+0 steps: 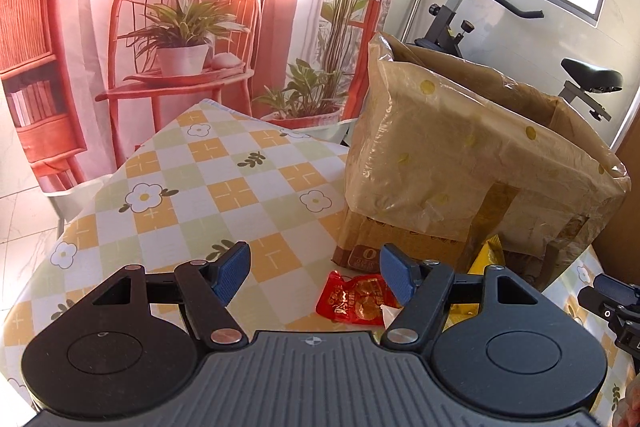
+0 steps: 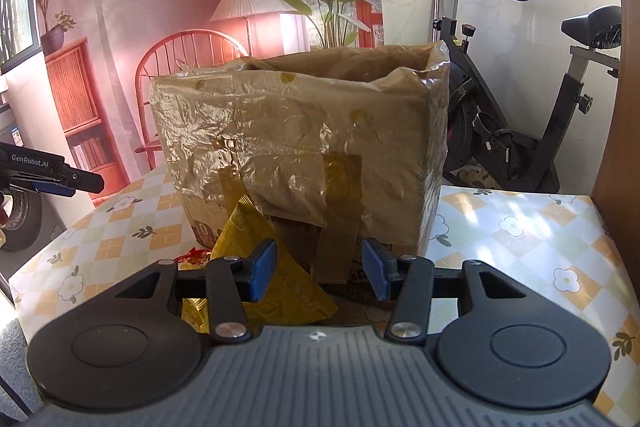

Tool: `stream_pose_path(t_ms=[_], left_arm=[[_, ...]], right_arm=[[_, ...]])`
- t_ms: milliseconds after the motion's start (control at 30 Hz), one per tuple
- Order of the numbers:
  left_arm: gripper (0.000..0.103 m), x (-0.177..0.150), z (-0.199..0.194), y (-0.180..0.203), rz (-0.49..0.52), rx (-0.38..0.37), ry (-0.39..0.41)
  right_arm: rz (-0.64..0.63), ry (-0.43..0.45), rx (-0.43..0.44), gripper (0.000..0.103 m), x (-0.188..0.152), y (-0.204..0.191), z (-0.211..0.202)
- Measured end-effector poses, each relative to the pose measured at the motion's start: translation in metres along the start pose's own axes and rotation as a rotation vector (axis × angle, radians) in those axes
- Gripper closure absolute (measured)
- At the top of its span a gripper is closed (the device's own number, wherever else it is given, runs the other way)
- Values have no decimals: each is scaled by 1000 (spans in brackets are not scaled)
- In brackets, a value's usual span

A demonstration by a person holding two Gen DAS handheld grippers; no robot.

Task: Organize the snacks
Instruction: 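Move both grippers back to the remaining snacks beside the box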

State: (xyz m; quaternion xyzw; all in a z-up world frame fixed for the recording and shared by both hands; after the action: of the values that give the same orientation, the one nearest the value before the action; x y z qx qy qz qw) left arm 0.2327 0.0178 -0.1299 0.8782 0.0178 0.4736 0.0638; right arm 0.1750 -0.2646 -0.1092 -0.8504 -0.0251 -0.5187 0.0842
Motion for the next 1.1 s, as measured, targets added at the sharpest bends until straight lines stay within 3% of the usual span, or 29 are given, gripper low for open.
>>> stream_pose_path(t_ms=[333,500,600,900,1100], left_arm=[[30,-31,0,-8,-37,17,-56],[32,-47,6,-4,31,27,-55],[38,-54,13,-3,61,32,-51],[41,-85,24,14,52,-34,-99],[42,-110,23,35,61,-109,-162]], right_arm=[[14,-57,0,52,-30,2,6],[-34,-86,32,52,-53,-3,18],[-96,-124,50,52,-71,-5,32],[-78,-177,88,50,-95,0,65],[-77,-144,50,61,-106,-7,54]])
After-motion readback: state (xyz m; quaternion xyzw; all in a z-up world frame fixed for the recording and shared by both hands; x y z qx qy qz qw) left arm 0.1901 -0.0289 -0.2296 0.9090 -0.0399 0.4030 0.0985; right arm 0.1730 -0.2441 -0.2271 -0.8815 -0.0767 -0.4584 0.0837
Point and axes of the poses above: each gripper's, at about its wrist camera, not at the fingertips, and z roughly the way its jaws point, y to its right, x to its top, the point moved 9 cm from there along z, roughly the way its jaws point, and after that the axes turned 9 degrees about y, right-handed, at the moved point
